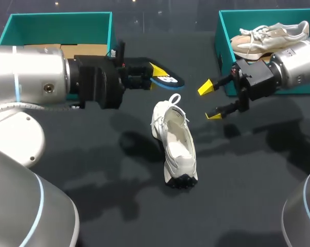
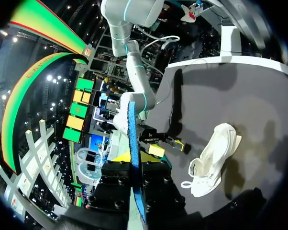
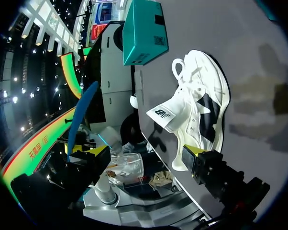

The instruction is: Take the shoe out of the shoebox, open the shoe tongue, remove and reinsert the insole, then place the shoe into the shoebox

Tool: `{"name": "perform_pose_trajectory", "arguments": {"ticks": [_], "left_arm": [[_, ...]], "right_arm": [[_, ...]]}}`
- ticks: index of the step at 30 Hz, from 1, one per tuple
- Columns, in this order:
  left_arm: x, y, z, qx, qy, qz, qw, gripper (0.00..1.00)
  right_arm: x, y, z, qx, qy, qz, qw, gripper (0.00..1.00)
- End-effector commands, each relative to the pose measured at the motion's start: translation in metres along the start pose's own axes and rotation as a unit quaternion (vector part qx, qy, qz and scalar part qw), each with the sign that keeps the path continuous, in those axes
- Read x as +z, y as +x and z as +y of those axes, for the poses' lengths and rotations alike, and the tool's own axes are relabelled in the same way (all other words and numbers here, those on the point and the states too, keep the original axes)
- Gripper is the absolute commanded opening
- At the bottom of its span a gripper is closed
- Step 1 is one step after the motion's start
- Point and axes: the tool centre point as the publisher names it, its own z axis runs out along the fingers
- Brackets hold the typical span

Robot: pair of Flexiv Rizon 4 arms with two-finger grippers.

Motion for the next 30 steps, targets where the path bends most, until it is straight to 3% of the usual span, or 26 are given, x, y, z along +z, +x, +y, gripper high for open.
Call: {"name": "perform_pose_trajectory", "arguments": {"ticks": [1,16,30], "left_arm": [[0.013,0.003,0.003,0.006,-0.003,-0.003,1.0,0.0],[0.012,0.003,0.004,-0.001,-0.003,-0.009,1.0,0.0],[0.042,0.054,0.026,0.115,-0.005,-0.068,0.991,0.0]], "right_arm": [[0.002,-0.001,0.006,0.001,0.001,0.011,1.0,1.0],[0.002,-0.001,0.007,0.001,0.002,0.014,1.0,1.0],[0.0,0.008,0.021,0.017,-0.026,0.068,0.997,1.0]]}}
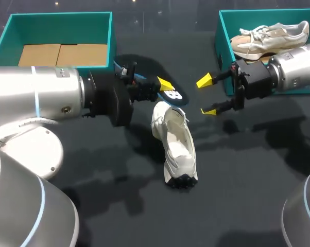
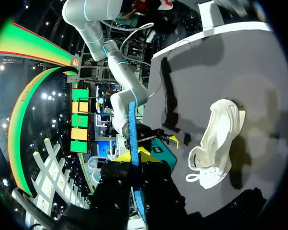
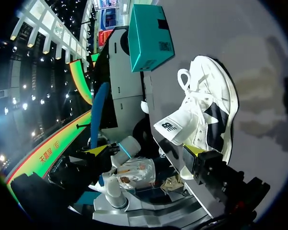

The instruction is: Take the shoe out of the shoebox, open the shoe tongue, remove and reinsert the insole, then place the shoe into the shoebox

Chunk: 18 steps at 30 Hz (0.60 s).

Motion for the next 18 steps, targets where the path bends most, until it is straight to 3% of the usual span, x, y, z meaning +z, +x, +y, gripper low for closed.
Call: {"name": "perform_pose_trajectory", "arguments": {"ticks": [1,16,18], "left_arm": [[0.017,0.019,0.005,0.011,0.001,-0.066,0.998,0.0],[0.02,0.021,0.009,0.003,0.009,-0.079,0.997,0.0],[0.028,0.029,0.008,0.016,0.015,-0.088,0.996,0.0]], "right_arm": [[-0.001,0.003,0.0,-0.001,-0.006,0.015,1.0,1.0],[-0.002,0.005,0.003,-0.005,-0.007,0.023,1.0,1.0],[0.002,0.006,0.007,-0.008,-0.011,0.029,0.999,1.0]]}}
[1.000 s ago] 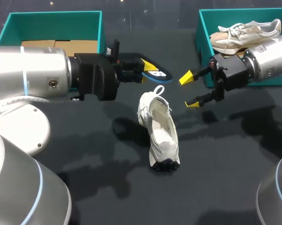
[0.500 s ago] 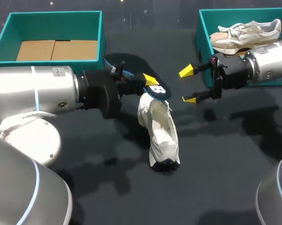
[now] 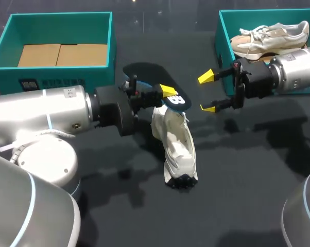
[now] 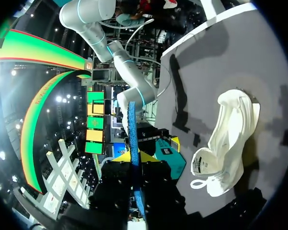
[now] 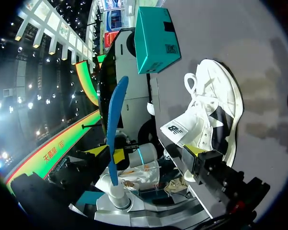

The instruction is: Take the shoe out of the shoebox, open the shoe tongue, remove and reinsert the insole, then place the shoe into the shoebox

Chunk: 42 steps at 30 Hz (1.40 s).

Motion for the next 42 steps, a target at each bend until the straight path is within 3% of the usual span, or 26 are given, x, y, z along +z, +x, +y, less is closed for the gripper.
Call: {"name": "perform_pose_trajectory", "arguments": {"ticks": [1,12,29,42], "left_arm": [[0.01,0.014,0.001,0.03,0.005,-0.005,1.0,0.0],[0.033,0.033,0.01,0.093,0.077,0.014,0.993,0.0],[0.031,0.031,0.009,0.095,0.081,0.019,0.992,0.0],[0.046,0.05,0.006,0.119,0.094,0.028,0.988,0.0]], "right_arm": [[0.008,0.002,0.005,-0.008,-0.003,0.009,1.0,1.0],[0.026,0.016,0.017,-0.056,0.007,0.019,0.998,1.0],[0.026,0.016,0.016,-0.057,0.005,0.017,0.998,1.0],[0.032,0.018,0.023,-0.069,-0.011,0.029,0.997,1.0]]}}
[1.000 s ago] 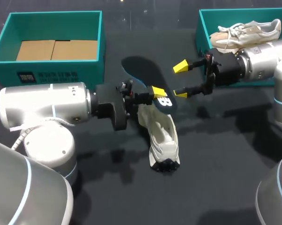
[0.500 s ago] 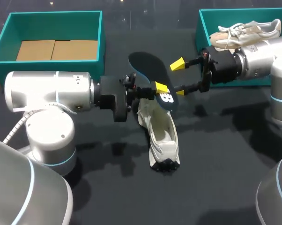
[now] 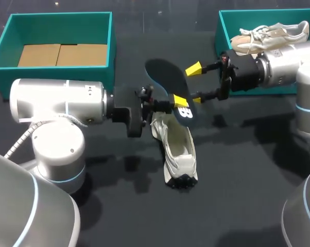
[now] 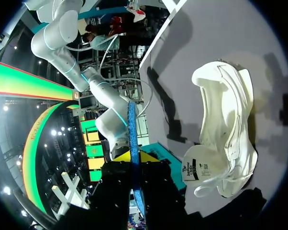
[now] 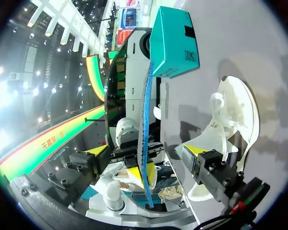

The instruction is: Take the shoe out of the shoebox, open the shoe tongue, remove and reinsert the insole, then place the shoe into the shoebox

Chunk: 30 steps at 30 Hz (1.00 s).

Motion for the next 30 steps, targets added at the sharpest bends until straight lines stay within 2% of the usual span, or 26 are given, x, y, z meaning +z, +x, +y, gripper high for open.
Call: {"name": "perform_pose_trajectory", "arguments": {"ticks": [1,9,17,28,30], "left_arm": [[0.007,0.005,0.001,0.002,0.0,0.0,1.0,0.0],[0.007,0.01,-0.004,0.011,0.006,0.002,1.0,0.0],[0.011,0.018,-0.002,0.03,0.004,0.012,0.999,0.0],[0.017,0.017,0.002,0.069,-0.042,-0.002,0.997,0.0],[0.018,0.016,0.002,0.07,-0.044,-0.004,0.997,0.0]], "right_arm": [[0.004,-0.001,0.0,-0.006,-0.006,0.004,1.0,1.0],[0.005,-0.002,0.004,-0.023,-0.01,0.023,0.999,1.0],[0.009,0.0,0.014,-0.039,0.002,0.04,0.998,1.0],[0.022,0.0,0.019,-0.027,0.003,0.034,0.999,1.0],[0.023,-0.001,0.018,-0.024,0.002,0.035,0.999,0.95]]}}
